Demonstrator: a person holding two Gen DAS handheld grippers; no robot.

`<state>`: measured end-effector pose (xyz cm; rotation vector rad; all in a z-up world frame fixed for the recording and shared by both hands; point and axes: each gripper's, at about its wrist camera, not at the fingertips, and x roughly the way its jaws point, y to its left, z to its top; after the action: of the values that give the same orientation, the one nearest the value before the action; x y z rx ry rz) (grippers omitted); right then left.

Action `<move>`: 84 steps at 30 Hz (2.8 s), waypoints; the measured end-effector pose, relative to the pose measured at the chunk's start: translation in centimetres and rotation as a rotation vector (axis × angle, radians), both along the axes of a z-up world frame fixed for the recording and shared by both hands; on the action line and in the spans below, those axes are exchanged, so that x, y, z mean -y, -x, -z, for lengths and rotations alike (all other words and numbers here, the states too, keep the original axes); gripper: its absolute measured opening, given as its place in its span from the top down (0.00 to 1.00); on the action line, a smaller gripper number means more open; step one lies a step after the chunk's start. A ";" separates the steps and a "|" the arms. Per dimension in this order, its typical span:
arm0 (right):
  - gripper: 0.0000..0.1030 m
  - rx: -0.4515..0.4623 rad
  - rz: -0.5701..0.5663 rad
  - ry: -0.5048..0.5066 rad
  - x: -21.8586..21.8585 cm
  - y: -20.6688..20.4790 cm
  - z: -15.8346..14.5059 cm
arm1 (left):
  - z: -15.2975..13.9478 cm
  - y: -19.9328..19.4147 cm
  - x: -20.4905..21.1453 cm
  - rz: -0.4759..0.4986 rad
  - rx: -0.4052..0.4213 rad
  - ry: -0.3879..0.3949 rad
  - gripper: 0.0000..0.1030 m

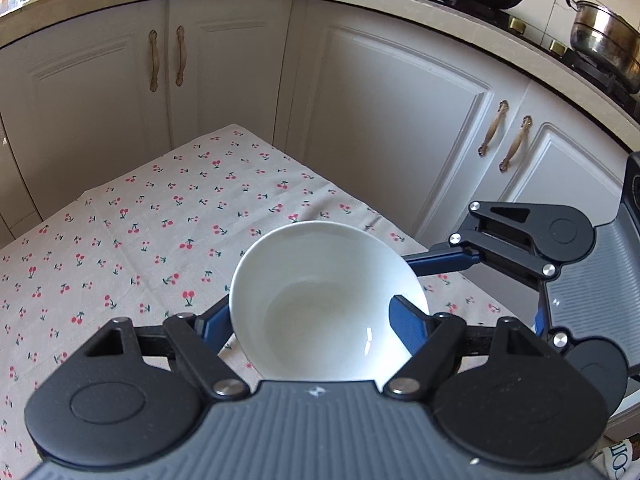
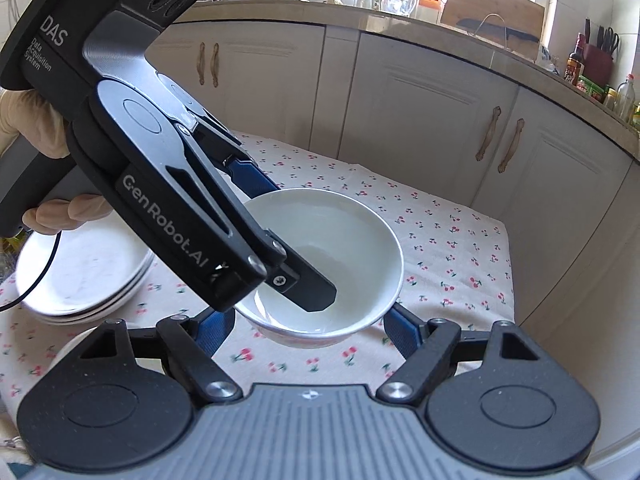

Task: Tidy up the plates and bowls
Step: 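Carry the pink-floral bowl with the left gripper toward the bowl stack, then lower the pink-floral bowl onto the bowl stack and open the left gripper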

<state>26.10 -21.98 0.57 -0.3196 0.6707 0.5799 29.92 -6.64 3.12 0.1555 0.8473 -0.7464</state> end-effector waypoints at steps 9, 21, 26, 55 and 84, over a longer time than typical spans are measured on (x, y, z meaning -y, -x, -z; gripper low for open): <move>0.18 0.017 -0.008 0.006 -0.2 3.7 -0.9 | -1.2 4.0 -0.3 -0.007 0.015 0.005 0.22; 0.18 0.028 -0.033 -0.007 -0.6 8.1 -1.7 | -1.9 8.9 -1.2 -0.024 0.029 0.002 0.22; 0.18 0.020 -0.045 -0.011 -1.1 9.8 -1.4 | -1.4 10.3 -2.0 -0.036 0.013 0.012 0.22; 0.18 -0.067 -0.050 0.013 -2.3 11.4 1.4 | 1.9 12.0 -2.5 -0.027 -0.027 -0.028 0.22; 0.01 -0.012 -0.035 -0.050 -1.7 12.9 0.7 | 1.6 12.5 -7.5 -0.143 0.078 0.017 0.14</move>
<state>13.24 -20.26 -0.08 -0.2817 0.6626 0.6310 17.44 0.81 1.49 0.1071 0.7688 -0.6096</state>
